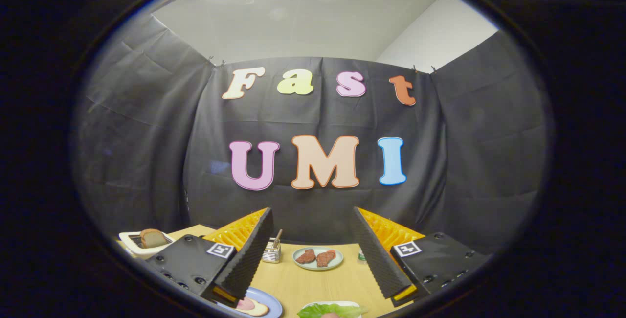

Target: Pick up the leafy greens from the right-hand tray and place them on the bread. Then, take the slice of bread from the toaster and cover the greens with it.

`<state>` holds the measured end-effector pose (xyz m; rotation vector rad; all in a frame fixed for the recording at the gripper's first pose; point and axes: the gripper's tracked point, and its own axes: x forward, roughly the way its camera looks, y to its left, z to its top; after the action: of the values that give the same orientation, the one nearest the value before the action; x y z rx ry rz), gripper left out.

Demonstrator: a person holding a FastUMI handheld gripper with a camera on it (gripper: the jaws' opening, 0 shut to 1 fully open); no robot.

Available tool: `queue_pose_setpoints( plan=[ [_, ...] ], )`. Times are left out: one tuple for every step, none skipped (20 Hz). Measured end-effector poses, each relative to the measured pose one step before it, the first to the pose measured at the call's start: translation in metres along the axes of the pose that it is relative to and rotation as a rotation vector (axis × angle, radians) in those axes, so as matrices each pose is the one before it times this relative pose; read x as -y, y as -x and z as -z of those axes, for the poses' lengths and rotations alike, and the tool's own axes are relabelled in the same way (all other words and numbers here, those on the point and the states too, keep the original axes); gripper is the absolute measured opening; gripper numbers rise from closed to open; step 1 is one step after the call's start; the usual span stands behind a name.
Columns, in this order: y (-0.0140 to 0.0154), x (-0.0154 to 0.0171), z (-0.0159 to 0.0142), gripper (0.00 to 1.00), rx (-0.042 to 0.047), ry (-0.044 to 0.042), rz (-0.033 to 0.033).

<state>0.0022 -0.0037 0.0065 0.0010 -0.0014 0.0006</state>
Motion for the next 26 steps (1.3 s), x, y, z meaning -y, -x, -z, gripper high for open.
queue_pose_setpoints(
  plan=[
    [0.00125, 0.00022, 0.00055, 1.0, -0.00054, 0.00257, -0.0016],
    [0.0004, -0.00019, 0.0001, 1.0, -0.00102, 0.00234, -0.00108],
    [0.00072, 0.00055, 0.00037, 1.0, 0.00033, 0.00025, 0.00104],
    [0.00055, 0.00054, 0.00101, 1.0, -0.00068, -0.00179, -0.00002],
    [-0.00014, 0.0003, 0.0006, 1.0, -0.00011, -0.00264, 0.00167],
    [0.00046, 0.00038, -0.00003, 1.0, 0.00048, -0.00177, 0.0011],
    [0.00118, 0.0014, -0.00009, 1.0, -0.00055, -0.00089, 0.00166],
    [0.00004, 0.00148, -0.00053, 1.0, 0.00164, -0.00131, 0.00133],
    [0.00021, 0.00135, -0.00094, 1.0, 0.00028, -0.00142, 0.00222],
    [-0.00008, 0.00157, -0.00014, 1.0, 0.00062, -0.00291, 0.00123],
    [-0.00042, 0.00162, 0.00059, 1.0, 0.00016, -0.00172, 0.00129],
    [-0.00022, 0.00121, -0.0004, 1.0, -0.00047, -0.00046, 0.0006],
    [0.00022, 0.00148, 0.00003, 1.0, -0.00043, -0.00003, -0.00058],
    [0.00002, 0.00145, -0.00045, 1.0, -0.00127, 0.00165, -0.0003],
    [-0.0001, 0.00184, 0.00037, 1.0, -0.00318, 0.00197, -0.00062],
    [0.00028, 0.00126, 0.00196, 1.0, -0.00323, -0.00041, -0.00467],
    [-0.00058, 0.00167, 0.00133, 1.0, -0.00578, 0.00073, -0.0038],
    [-0.00056, 0.00221, 0.00198, 1.0, -0.00681, 0.00358, -0.00507],
    [-0.00195, 0.00222, 0.00225, 1.0, -0.00635, 0.00466, -0.00689],
    [-0.00195, 0.00193, 0.0018, 1.0, -0.01042, 0.00306, -0.01116],
    [-0.00199, -0.00046, 0.00605, 1.0, -0.0179, -0.00253, -0.01976],
    [-0.00201, 0.0, 0.00467, 1.0, -0.02048, -0.00283, -0.02025],
    [-0.00172, 0.00237, 0.00424, 1.0, -0.0166, 0.00098, -0.01627],
    [-0.00223, 0.0031, 0.00319, 1.0, -0.0119, 0.00708, -0.01226],
    [-0.00262, 0.00471, 0.00345, 1.0, -0.01218, 0.00886, -0.01007],
    [-0.00243, 0.00218, 0.00492, 1.0, -0.0145, 0.00849, -0.01848]
  ],
)
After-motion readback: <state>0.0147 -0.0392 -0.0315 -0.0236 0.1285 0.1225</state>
